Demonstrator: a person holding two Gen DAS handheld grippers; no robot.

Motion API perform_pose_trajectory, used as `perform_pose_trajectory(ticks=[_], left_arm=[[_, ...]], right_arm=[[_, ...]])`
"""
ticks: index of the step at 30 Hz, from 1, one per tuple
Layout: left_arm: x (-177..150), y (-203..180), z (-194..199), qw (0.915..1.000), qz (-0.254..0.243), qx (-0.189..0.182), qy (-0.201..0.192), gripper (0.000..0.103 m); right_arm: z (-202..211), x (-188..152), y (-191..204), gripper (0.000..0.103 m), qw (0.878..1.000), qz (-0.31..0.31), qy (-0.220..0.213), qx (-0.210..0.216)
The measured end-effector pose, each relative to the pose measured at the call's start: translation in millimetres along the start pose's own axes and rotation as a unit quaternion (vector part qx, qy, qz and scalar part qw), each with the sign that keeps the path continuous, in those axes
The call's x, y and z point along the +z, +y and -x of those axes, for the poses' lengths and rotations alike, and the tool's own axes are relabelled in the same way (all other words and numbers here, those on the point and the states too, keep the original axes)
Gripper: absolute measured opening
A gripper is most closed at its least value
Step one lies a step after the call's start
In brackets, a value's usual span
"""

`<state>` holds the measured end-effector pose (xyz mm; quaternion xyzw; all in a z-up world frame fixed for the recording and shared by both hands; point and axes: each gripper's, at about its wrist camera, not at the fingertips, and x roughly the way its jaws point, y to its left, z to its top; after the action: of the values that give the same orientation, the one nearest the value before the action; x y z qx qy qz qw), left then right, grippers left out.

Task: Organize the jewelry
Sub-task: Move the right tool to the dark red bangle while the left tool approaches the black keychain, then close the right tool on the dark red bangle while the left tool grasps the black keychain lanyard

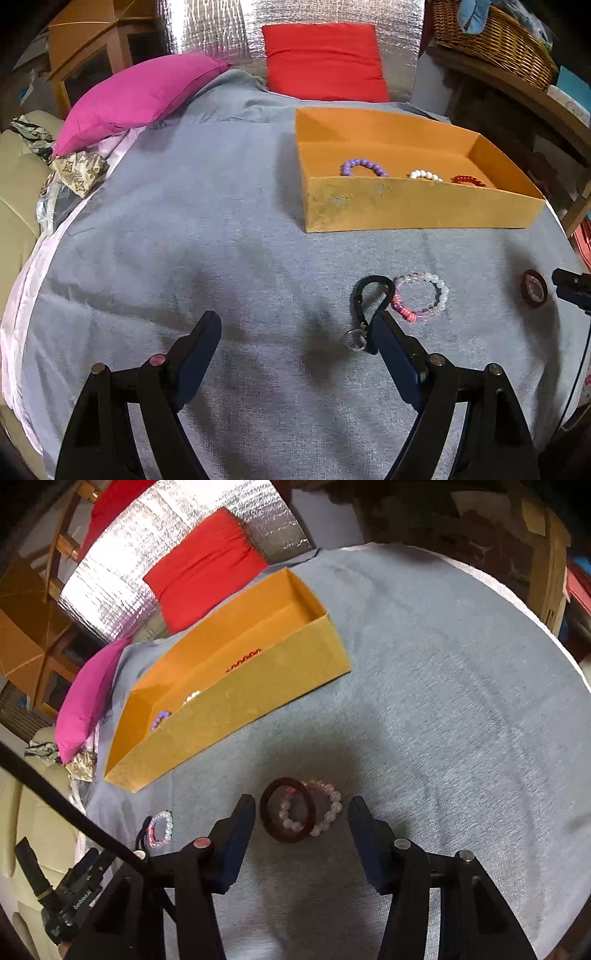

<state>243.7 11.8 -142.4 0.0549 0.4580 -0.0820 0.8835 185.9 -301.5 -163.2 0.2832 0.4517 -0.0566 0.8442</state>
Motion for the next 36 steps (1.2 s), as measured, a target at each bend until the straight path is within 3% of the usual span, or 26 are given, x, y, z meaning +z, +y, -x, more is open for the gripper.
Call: perform_pose_trajectory(ticks=[8, 27, 36], left_arm=[[-2.3, -11.1, -6.4, 0.9996, -0.020, -0.014, 0.014, 0.085], [-5.7, -23.6, -26.1, 0.9979, -0.036, -0.003, 0.053, 0.085], [-4.3, -18.9, -34.4, 0.9974, -0.027, -0.013, 0.066, 0.085]], right_arm=[[-2.9, -2.3, -2.4, 0.030, 1.000, 0.006, -0.002, -0.011], [4.0, 1.2, -28.3, 0.030, 1.000, -0.018, -0.002, -0.012], [-4.0, -0.8, -13.4, 0.030, 1.000, -0.008, 0.004, 0.002]])
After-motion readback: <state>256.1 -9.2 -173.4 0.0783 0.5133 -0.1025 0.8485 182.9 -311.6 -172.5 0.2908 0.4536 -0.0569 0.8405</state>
